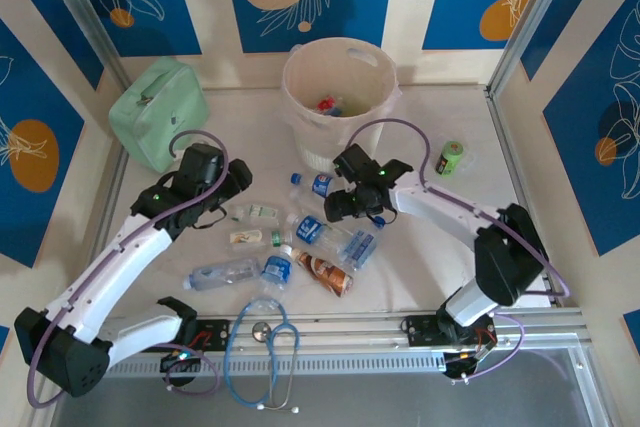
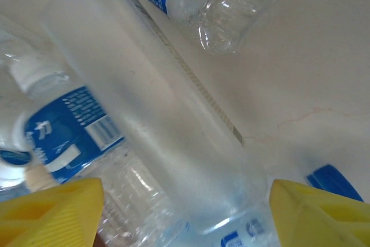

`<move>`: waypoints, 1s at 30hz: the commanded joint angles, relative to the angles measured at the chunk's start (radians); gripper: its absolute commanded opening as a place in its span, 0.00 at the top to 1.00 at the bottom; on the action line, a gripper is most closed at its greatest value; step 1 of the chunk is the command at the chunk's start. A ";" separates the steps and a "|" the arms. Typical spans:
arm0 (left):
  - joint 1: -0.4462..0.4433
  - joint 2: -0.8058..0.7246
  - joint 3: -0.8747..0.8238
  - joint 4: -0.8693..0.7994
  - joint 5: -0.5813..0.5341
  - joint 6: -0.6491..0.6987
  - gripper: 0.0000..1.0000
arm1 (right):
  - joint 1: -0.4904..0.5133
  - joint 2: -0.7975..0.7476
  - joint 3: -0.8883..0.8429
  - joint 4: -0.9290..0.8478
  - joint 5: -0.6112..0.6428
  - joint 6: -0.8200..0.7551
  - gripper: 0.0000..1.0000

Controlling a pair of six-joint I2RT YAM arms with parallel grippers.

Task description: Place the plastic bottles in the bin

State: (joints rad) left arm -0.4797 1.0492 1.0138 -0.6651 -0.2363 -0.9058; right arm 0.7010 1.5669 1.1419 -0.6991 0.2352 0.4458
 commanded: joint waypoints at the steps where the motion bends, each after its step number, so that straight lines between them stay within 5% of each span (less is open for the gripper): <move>1: 0.020 -0.024 -0.012 -0.027 0.013 -0.019 0.21 | 0.008 0.046 0.030 0.015 0.016 -0.073 0.26; 30: 0.077 -0.053 -0.067 -0.024 0.075 -0.032 0.22 | 0.031 0.241 0.033 0.053 -0.028 -0.184 0.19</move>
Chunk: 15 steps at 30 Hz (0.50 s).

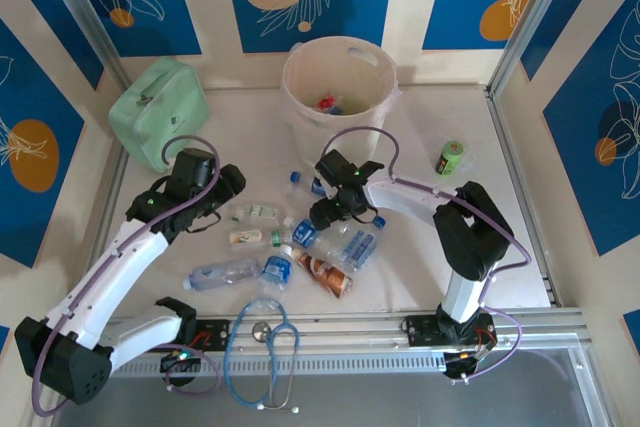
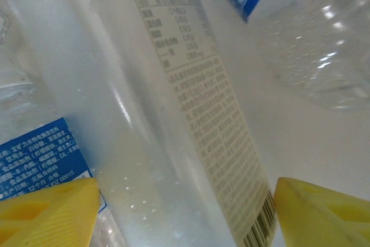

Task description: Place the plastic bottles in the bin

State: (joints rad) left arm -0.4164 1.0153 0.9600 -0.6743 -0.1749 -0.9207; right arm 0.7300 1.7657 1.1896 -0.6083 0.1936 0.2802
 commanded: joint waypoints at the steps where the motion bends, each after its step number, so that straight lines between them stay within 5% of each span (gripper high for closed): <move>1: 0.014 -0.021 -0.015 -0.014 0.014 -0.018 0.22 | 0.003 0.039 -0.015 -0.038 0.012 -0.020 0.18; 15: 0.025 -0.032 -0.023 -0.015 0.018 -0.021 0.22 | 0.017 0.069 -0.008 -0.023 -0.026 -0.013 0.16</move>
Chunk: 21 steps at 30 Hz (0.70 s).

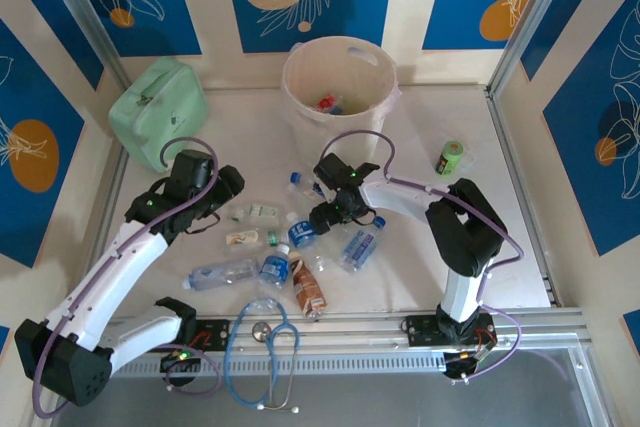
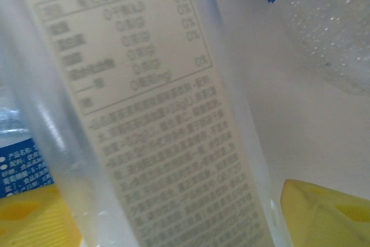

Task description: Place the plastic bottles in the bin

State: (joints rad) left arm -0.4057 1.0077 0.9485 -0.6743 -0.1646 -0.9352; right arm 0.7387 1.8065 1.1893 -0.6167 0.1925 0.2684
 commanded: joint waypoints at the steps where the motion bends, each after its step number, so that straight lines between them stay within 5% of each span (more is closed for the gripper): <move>1: 0.016 -0.024 -0.011 -0.016 0.008 -0.007 0.22 | 0.008 0.030 -0.010 -0.011 -0.028 0.000 0.17; 12: 0.020 -0.027 -0.014 -0.019 0.008 -0.013 0.23 | 0.033 -0.021 -0.013 -0.015 -0.011 0.003 0.38; 21: 0.021 -0.036 -0.014 -0.028 0.002 -0.025 0.23 | 0.087 -0.137 0.008 -0.078 0.040 0.023 0.46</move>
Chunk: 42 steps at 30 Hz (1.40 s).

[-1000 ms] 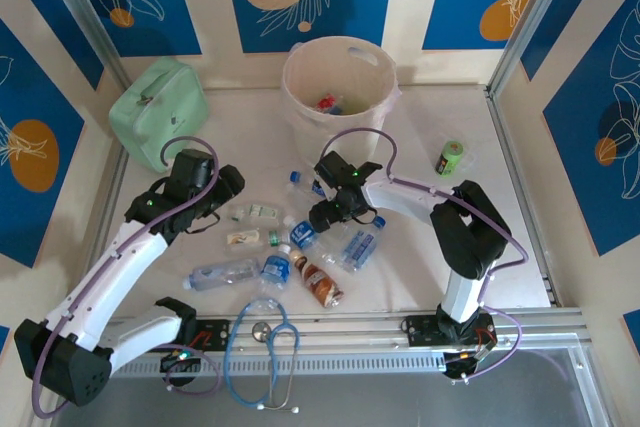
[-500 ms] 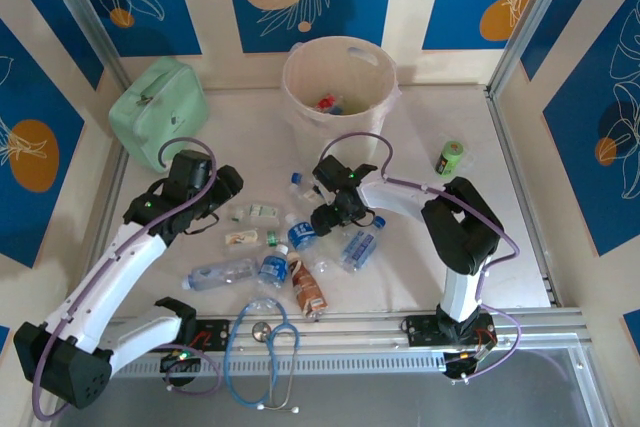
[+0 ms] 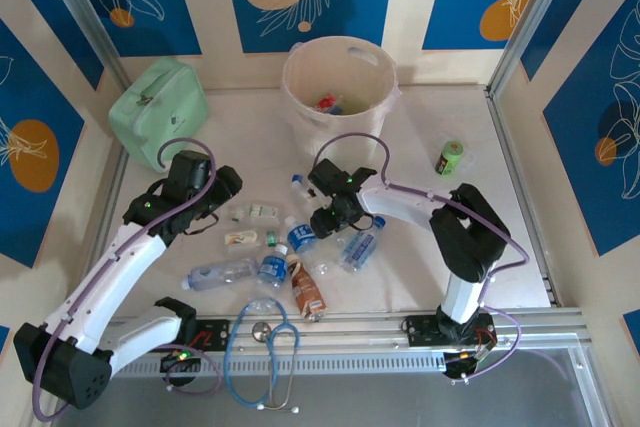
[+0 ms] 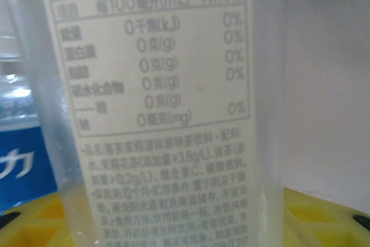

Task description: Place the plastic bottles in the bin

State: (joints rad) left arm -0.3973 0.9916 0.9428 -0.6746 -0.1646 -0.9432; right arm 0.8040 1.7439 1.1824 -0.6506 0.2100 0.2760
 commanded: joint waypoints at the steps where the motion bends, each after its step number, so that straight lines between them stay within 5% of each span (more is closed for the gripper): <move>1: 0.011 -0.022 -0.009 -0.028 0.000 -0.018 0.23 | 0.029 -0.092 0.019 -0.053 0.025 0.017 0.47; 10: 0.014 -0.015 0.001 -0.025 -0.011 -0.019 0.23 | 0.110 -0.283 0.161 -0.169 0.049 0.028 0.50; 16: 0.015 -0.002 0.008 -0.020 -0.004 -0.013 0.24 | 0.086 -0.352 0.421 -0.199 0.044 0.024 0.49; 26: 0.015 -0.001 0.019 -0.024 -0.007 -0.011 0.24 | -0.202 -0.117 0.919 -0.281 0.005 0.113 0.50; 32: 0.015 -0.004 0.012 -0.031 -0.009 -0.006 0.24 | -0.285 0.146 1.279 -0.470 0.016 0.105 0.50; 38: 0.015 -0.004 -0.001 -0.027 -0.013 -0.003 0.24 | -0.339 0.270 1.367 -0.521 -0.006 0.126 0.49; 42: 0.017 0.002 -0.004 -0.024 -0.017 0.004 0.24 | -0.351 0.282 1.334 -0.511 -0.022 0.131 0.35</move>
State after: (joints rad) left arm -0.3946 0.9943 0.9432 -0.6750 -0.1654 -0.9451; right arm 0.4610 2.0468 2.5057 -1.1454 0.2214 0.3943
